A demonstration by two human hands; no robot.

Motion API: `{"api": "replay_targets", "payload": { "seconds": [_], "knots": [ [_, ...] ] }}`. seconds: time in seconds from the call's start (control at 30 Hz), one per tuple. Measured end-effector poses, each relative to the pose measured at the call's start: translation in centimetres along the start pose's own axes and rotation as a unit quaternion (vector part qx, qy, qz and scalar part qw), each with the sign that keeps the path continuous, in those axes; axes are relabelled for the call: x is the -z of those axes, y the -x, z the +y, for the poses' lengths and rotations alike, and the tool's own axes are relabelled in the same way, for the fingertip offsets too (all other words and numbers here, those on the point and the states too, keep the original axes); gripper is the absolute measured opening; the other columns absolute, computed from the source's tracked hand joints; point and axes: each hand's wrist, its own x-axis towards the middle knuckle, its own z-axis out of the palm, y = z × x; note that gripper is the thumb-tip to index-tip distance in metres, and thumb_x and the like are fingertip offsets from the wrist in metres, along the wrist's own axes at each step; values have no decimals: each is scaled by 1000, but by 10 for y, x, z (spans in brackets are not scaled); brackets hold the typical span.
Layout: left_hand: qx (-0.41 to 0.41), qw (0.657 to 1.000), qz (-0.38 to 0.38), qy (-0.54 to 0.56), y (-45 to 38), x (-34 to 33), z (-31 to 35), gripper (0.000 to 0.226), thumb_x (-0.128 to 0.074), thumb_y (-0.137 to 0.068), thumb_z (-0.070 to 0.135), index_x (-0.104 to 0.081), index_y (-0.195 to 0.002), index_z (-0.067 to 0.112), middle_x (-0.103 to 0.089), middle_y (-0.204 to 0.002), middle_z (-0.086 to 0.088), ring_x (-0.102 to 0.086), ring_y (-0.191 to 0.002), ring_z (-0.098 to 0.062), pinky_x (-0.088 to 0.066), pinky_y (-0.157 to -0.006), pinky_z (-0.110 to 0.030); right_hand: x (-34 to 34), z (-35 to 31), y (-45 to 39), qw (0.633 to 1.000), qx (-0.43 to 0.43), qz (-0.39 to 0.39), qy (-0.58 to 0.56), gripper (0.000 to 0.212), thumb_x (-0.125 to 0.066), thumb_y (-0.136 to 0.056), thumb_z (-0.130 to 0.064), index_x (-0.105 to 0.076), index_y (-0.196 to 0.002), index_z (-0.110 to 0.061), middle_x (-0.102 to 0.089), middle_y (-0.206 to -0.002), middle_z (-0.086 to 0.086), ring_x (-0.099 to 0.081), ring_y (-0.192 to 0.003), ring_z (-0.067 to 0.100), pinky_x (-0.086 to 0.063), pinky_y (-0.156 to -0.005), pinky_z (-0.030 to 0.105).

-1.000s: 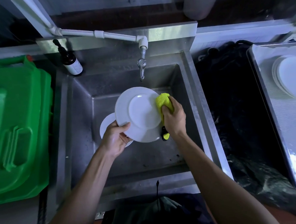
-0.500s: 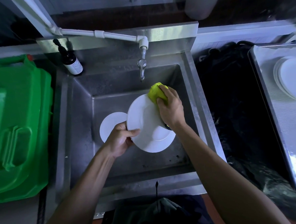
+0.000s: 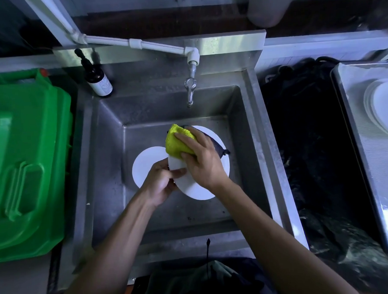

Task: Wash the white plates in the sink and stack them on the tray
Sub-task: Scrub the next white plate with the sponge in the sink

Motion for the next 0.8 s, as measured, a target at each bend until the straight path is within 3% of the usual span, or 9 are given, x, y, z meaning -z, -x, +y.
{"api": "replay_targets", "payload": {
  "seconds": [0.23,0.43,0.6,0.8],
  "knots": [
    [-6,1000,2,-13,1,0,2,28,-64,-84,-6,-71,-109,3,-74,-101,-14,-72,-89,-29,-58,-65,-34,0,7,4,1000,-11,20,-11,50,-60,-92,-4,-55,-141,-16,-47,-146,12,-45,-131,30,-36,-112,38],
    [0,1000,-2,-7,7,-2,9,54,-68,-71,4,-62,-124,-5,-70,-113,-22,-69,-98,-35,-57,-77,-40,10,24,-19,994,-78,75,-25,47,-58,-97,-13,-51,-144,-16,-45,-148,11,-46,-130,29,-38,-107,31],
    [-14,1000,14,13,9,-4,11,43,-62,-81,-8,-63,-124,-3,-71,-113,-20,-70,-96,-33,-60,-72,-41,19,41,-24,983,-147,91,-62,49,-56,-99,-18,-46,-147,-20,-44,-149,5,-45,-133,20,-33,-106,21],
    [-16,998,32,45,7,-5,6,39,-66,-76,-1,-68,-114,3,-74,-108,-16,-71,-94,-31,-60,-71,-40,17,44,-17,980,-171,87,-48,51,-57,-97,-17,-46,-147,-24,-43,-151,2,-45,-133,19,-31,-102,17]
  ]
}}
